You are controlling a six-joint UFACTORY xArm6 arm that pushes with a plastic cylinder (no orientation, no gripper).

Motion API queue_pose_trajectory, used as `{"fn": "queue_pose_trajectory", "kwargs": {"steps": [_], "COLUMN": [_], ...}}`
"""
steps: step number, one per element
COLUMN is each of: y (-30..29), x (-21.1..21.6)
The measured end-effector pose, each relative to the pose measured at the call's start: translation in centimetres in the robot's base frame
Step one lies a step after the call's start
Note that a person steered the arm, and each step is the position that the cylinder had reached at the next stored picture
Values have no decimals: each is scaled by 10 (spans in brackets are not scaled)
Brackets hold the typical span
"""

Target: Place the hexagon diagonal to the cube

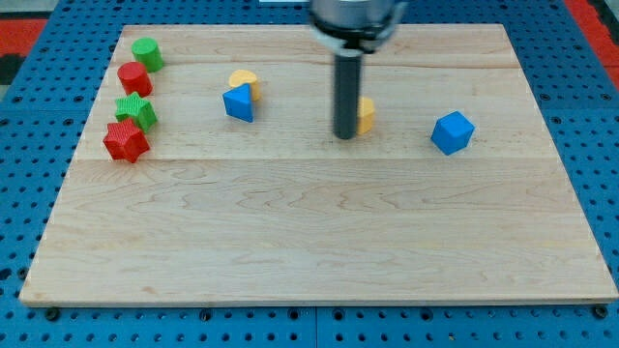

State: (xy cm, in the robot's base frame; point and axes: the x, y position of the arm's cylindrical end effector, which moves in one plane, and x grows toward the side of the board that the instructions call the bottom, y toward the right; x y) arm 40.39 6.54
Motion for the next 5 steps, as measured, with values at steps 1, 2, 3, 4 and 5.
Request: {"fn": "queue_pose_trajectory", "kwargs": {"steps": [1, 2, 3, 4, 5], "y": [-2, -46, -27, 56, 31], "x": [0, -12, -29, -28, -41]}}
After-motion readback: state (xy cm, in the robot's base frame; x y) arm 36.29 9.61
